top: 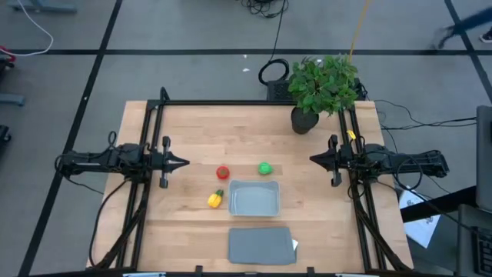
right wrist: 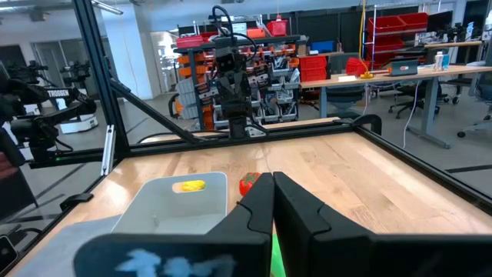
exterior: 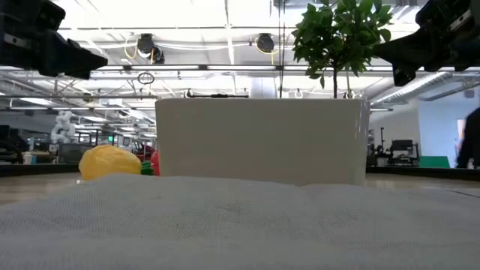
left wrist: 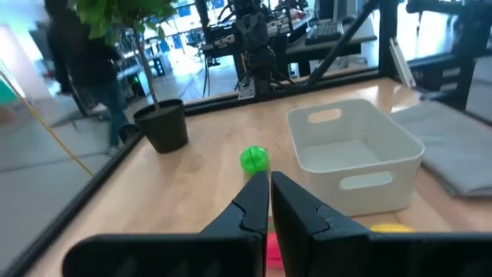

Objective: Pick and placing Produce into tupperware
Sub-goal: Put the avocado into the bin

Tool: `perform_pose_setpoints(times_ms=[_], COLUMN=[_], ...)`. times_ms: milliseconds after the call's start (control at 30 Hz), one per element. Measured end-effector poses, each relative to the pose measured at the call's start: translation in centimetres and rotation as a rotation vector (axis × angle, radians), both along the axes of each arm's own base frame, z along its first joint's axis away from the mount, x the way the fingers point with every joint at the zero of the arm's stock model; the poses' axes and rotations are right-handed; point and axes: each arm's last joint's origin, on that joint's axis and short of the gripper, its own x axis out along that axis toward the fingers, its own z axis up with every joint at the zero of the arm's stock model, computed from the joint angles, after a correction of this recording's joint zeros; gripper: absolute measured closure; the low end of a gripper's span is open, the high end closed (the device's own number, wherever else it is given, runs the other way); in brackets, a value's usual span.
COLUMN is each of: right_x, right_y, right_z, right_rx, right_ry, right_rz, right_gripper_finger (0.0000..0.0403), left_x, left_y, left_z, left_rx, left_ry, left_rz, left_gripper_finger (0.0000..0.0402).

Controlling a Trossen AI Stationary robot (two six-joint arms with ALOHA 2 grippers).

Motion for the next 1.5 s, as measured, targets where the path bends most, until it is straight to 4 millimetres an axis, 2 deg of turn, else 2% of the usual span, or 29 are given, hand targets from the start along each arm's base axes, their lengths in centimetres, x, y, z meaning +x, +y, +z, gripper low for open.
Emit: perform_pose_setpoints(times_ms=[300, 467, 733, 1067, 1333, 1500], right_x=[0.0, 0.0, 0.0, 0.0, 0.1, 0.4], right_y=[0.0, 0.0, 0.0, 0.0, 0.0, 0.0], right_z=[0.0, 0.0, 0.0, 0.0, -0.2, -0.2], right_rx=[0.0, 0.0, 0.0, -0.045, -0.096, -0.119], right_ry=[0.0, -0.001, -0.001, -0.001, 0.008, -0.085], right_rz=[0.0, 0.0, 0.0, -0.002, -0.005, -0.012], right_gripper_finger=[0.0403, 0.0403, 0.0403, 0.0403, 0.0403, 0.0403], left_x=[0.0, 0.1, 0.0, -0.1, -0.1, -0.2], left_y=[0.0, 0.0, 0.0, 0.0, 0.0, 0.0], left_z=[0.1, 0.8, 1.8, 2.5, 2.7, 3.1], left_rx=[-0.005, 0.021, -0.107, -0.165, -0.123, -0.102], left_ry=[-0.008, -0.082, -0.185, -0.257, -0.278, -0.326], left_rz=[0.001, -0.002, 0.0, -0.005, -0.004, -0.005], left_gripper_finger=[0.038, 0.038, 0.038, 0.038, 0.038, 0.038])
